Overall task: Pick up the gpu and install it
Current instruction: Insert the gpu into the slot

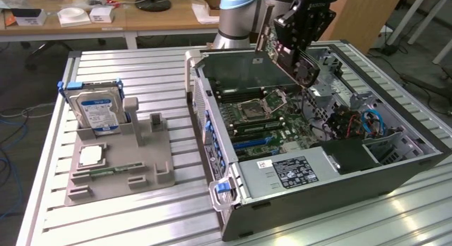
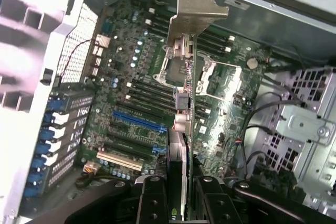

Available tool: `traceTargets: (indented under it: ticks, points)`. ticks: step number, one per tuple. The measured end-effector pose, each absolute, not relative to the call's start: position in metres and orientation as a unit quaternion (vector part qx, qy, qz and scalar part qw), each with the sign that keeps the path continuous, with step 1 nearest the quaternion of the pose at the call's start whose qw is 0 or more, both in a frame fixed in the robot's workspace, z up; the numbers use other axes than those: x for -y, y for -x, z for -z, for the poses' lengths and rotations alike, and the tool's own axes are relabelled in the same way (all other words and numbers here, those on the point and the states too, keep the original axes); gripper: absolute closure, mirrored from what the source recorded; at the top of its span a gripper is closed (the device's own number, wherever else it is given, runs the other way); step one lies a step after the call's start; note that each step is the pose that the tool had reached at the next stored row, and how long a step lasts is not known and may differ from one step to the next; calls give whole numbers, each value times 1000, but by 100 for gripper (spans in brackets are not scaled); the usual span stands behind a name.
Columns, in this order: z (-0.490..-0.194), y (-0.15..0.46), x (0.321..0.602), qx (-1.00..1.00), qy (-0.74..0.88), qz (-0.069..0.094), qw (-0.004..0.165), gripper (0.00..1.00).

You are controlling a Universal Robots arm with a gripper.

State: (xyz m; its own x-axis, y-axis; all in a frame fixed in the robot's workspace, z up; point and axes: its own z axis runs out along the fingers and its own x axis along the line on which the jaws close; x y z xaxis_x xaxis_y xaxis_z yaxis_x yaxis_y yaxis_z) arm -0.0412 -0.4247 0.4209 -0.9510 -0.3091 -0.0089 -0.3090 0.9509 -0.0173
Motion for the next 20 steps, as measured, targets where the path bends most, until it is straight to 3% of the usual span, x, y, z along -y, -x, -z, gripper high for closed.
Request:
traceTargets:
  ticks: [20]
  points:
    - [-421, 42, 425, -965, 262, 7, 7, 73]
